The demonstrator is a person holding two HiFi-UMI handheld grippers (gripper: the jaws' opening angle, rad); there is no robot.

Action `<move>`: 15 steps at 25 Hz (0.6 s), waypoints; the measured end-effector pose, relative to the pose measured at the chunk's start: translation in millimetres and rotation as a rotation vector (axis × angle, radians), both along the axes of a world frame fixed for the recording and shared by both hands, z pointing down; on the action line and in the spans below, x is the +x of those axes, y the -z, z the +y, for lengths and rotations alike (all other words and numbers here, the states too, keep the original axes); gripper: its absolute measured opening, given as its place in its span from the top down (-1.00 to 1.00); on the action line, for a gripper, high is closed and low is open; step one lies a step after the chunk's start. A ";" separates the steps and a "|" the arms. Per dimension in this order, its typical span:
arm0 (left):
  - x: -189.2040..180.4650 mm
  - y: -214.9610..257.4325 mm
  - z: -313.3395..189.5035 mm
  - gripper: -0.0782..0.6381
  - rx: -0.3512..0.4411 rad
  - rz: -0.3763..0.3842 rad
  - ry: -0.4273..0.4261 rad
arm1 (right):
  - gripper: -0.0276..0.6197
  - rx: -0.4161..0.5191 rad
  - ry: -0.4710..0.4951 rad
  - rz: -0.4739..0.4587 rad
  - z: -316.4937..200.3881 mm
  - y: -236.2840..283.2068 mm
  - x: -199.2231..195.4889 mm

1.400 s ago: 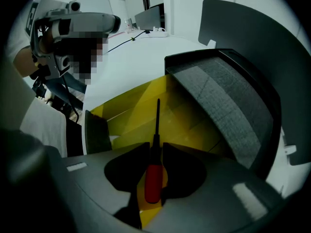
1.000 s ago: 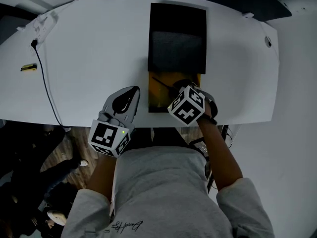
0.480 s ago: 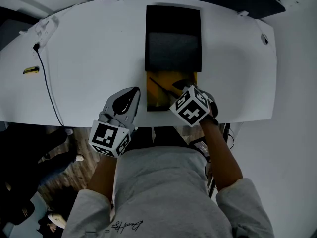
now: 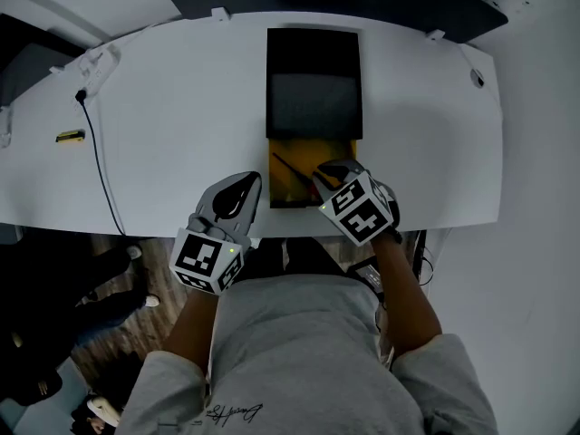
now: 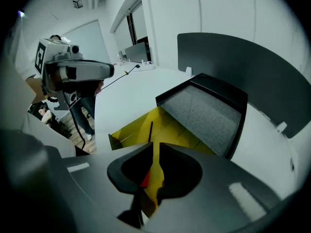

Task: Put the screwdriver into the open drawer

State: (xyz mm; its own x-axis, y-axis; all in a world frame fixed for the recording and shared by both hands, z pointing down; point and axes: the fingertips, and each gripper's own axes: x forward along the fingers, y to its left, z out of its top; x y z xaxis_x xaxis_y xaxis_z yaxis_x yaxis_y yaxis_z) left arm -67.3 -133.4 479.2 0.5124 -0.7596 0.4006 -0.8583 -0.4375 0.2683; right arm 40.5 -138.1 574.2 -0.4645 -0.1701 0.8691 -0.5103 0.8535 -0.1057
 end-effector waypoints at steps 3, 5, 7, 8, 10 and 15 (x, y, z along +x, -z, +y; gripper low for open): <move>3.0 5.0 4.3 0.78 0.010 -0.005 -0.006 | 0.77 0.017 -0.029 -0.036 2.5 11.9 2.1; 5.5 8.9 7.1 0.78 0.018 -0.009 -0.011 | 0.80 0.030 -0.050 -0.060 4.1 21.8 3.1; 8.0 13.3 10.2 0.78 0.026 -0.012 -0.016 | 0.85 0.050 -0.067 -0.085 5.6 31.8 3.8; 9.2 15.5 11.7 0.78 0.030 -0.013 -0.018 | 0.87 0.061 -0.075 -0.098 6.3 36.5 4.1; 12.4 19.5 14.8 0.78 0.038 -0.015 -0.023 | 0.87 0.079 -0.093 -0.126 8.8 45.7 5.0; 20.3 29.8 20.1 0.78 0.053 -0.012 -0.035 | 0.87 0.120 -0.133 -0.224 17.3 75.5 3.9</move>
